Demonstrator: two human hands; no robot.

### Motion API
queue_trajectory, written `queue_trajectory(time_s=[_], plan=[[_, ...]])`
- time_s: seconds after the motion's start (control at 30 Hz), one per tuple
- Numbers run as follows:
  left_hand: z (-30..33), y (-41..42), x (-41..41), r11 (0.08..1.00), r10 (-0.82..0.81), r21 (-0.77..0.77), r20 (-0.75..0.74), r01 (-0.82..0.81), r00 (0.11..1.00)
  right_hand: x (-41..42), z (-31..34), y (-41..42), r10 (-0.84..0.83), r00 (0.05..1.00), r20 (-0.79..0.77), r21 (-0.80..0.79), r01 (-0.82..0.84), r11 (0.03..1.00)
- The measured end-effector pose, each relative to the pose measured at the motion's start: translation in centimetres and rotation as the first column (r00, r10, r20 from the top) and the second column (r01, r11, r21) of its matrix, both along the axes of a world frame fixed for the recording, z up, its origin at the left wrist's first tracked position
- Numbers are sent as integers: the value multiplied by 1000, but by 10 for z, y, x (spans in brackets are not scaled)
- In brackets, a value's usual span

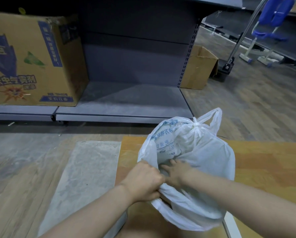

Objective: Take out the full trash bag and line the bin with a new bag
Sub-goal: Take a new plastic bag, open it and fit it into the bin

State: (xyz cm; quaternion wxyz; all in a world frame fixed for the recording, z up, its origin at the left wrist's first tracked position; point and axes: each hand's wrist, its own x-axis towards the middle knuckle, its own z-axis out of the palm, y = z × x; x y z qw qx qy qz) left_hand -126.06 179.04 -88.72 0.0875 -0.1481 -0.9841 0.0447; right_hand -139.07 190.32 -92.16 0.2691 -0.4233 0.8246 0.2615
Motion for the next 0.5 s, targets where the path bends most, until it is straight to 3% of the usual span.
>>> queue_trajectory(time_s=[0.1,0.2,0.37,0.5], plan=[[0,-1,-1,1000,11,-16,-13,-11,1000,-14,-9,25,44,987,-156,251,-3,968],[0,0,-2,1000,12,-19,-13,-12,1000,-18,-9,35,-54,988,-142,354,102,930],[0,1,0,999,15,-38,-35,-16,999,-13,-5,29,-179,964,-197,391,245,887],[-1,1,1,998,26,-53,-74,-30,997,-9,13,29,-52,994,-97,350,83,933]])
